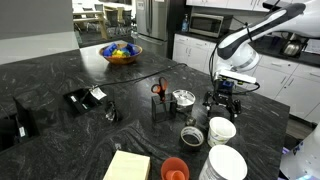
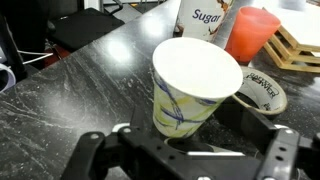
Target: Pick up the paper cup and move it to the left.
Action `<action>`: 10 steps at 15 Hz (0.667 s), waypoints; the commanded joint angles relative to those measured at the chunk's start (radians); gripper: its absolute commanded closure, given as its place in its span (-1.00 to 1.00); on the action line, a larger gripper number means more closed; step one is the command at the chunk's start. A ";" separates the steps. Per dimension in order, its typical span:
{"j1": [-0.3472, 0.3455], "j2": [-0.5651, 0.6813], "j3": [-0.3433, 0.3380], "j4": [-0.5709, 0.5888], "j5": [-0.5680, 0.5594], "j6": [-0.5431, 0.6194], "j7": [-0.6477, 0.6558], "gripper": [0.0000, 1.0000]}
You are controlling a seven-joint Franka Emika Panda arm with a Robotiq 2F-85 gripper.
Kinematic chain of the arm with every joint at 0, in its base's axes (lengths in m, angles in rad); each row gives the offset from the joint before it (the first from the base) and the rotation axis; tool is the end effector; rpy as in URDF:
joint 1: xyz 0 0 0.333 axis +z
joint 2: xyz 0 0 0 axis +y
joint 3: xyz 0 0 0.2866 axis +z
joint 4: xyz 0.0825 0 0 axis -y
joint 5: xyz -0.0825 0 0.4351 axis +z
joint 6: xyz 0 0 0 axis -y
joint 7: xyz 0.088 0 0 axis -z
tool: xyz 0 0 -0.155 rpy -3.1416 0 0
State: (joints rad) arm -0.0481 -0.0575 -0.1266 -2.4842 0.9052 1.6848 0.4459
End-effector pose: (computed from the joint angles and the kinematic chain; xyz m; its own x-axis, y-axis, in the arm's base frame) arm 0.4286 0.0403 0.2124 0.3140 -0.4014 -0.8604 -0.9168 -0.3637 -0.1649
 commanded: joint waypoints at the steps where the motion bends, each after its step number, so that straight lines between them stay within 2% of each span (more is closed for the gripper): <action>1: -0.014 0.044 0.021 0.005 0.066 -0.005 -0.057 -1.00; 6: -0.014 0.111 0.020 0.009 0.102 -0.037 -0.092 -1.00; 10: -0.008 0.100 0.027 -0.001 0.115 -0.100 -0.092 -1.00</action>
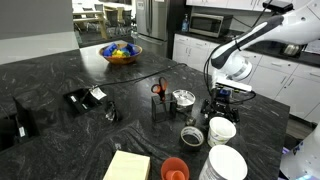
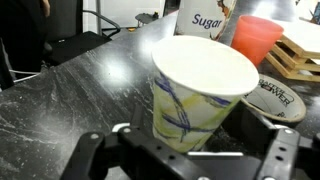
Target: Pick up the paper cup and move it to the left.
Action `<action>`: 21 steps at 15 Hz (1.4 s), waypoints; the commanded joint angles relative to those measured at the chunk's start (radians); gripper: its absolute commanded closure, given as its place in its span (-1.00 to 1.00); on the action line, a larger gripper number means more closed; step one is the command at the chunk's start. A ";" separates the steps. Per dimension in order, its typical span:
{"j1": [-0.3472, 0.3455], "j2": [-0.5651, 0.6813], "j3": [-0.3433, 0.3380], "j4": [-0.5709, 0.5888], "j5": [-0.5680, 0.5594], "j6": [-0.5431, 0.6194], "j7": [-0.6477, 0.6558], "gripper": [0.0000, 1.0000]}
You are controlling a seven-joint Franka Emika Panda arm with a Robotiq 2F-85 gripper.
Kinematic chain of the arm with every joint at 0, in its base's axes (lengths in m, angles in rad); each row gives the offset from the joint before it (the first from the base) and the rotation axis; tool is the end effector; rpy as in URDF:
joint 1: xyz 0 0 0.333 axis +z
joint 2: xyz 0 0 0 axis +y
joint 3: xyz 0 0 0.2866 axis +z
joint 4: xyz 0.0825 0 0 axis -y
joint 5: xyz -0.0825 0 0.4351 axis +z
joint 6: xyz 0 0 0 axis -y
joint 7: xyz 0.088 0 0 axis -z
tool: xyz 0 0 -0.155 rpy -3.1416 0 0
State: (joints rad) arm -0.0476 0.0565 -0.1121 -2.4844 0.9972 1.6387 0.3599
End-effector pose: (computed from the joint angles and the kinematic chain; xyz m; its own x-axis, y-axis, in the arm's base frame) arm 0.4162 0.0585 0.1748 0.2688 -0.2967 -0.9164 -0.9245 -0.3464 -0.1590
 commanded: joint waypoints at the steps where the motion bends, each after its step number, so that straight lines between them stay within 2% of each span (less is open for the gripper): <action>1: -0.006 -0.020 0.016 -0.002 0.025 -0.067 -0.004 -1.00; 13: 0.033 0.024 0.070 0.032 0.014 -0.083 0.035 -1.00; 17: 0.049 0.030 0.082 0.040 -0.011 -0.042 0.050 -1.00; 18: 0.051 0.033 0.082 0.040 -0.013 -0.035 0.052 -0.57; 21: 0.052 0.033 0.079 0.039 -0.019 -0.012 0.054 -0.18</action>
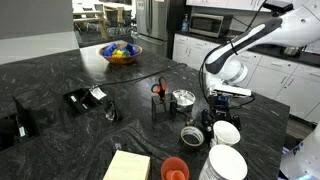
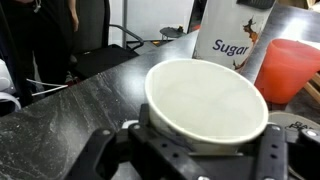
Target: Pick up the paper cup and move it to the left.
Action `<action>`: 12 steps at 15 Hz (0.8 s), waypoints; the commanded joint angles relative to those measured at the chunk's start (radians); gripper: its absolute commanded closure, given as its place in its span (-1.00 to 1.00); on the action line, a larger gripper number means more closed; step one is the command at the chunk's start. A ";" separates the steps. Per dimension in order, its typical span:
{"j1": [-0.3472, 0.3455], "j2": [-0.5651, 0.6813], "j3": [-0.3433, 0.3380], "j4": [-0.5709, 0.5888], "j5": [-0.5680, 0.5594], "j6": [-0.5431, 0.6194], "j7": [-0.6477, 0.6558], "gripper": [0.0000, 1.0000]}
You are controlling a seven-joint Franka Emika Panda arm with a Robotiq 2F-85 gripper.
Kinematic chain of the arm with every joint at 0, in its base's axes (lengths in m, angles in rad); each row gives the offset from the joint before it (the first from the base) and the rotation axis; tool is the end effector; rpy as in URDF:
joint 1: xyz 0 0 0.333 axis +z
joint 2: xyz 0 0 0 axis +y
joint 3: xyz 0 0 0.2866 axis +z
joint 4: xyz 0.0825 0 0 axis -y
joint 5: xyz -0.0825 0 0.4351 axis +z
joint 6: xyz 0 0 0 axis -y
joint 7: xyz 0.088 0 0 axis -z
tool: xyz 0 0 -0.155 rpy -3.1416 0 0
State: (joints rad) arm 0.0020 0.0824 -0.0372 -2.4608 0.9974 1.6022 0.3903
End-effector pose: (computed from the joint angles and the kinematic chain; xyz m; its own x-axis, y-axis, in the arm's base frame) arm 0.4074 0.1131 0.1753 0.2613 -0.2430 -0.9342 -0.8782 -0.4615 -0.1256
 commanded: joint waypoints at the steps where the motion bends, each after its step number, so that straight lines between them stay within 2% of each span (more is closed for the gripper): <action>1: 0.001 0.003 0.002 0.015 -0.020 0.023 0.027 -0.04; 9: -0.014 -0.086 -0.010 -0.001 -0.077 -0.002 0.055 0.94; 12: -0.028 -0.107 -0.015 -0.002 -0.090 -0.019 0.048 1.00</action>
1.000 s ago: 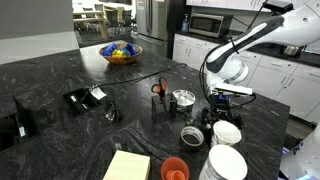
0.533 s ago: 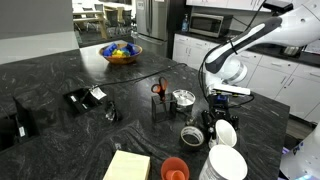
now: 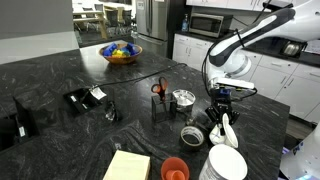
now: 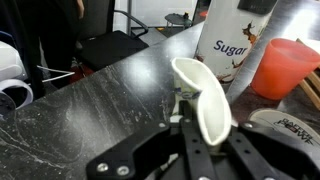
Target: Pick up the paper cup and move it to the left.
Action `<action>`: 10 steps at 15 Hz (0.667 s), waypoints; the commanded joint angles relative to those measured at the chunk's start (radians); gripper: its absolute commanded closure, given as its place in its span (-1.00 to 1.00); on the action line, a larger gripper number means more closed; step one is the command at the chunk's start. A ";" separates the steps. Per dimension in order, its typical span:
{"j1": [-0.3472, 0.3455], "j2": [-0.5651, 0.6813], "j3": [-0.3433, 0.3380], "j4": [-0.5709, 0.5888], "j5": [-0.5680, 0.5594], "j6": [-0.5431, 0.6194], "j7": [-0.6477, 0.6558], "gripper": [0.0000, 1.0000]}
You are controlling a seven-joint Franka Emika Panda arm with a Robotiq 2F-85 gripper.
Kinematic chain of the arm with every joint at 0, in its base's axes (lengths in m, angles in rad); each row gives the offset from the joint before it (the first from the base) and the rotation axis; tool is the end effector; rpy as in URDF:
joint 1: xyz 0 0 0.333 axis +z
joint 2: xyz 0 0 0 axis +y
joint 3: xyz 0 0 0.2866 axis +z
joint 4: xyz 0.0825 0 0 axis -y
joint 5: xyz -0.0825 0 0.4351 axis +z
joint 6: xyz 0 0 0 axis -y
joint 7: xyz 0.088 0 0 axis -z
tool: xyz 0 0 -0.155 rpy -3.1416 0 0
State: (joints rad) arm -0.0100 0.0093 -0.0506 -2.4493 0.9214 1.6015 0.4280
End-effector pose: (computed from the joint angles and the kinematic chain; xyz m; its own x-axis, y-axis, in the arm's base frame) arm 0.4175 0.0961 0.2033 0.3134 -0.2932 -0.9032 -0.8610 -0.4888 -0.1401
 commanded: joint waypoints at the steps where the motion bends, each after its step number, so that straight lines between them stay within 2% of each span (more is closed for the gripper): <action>1: -0.020 -0.039 -0.004 -0.015 -0.015 -0.023 0.006 0.99; 10: -0.089 -0.079 -0.069 -0.008 -0.033 -0.070 0.026 0.98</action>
State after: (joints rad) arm -0.0646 -0.0231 -0.1022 -2.4549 0.9091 1.5651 0.4276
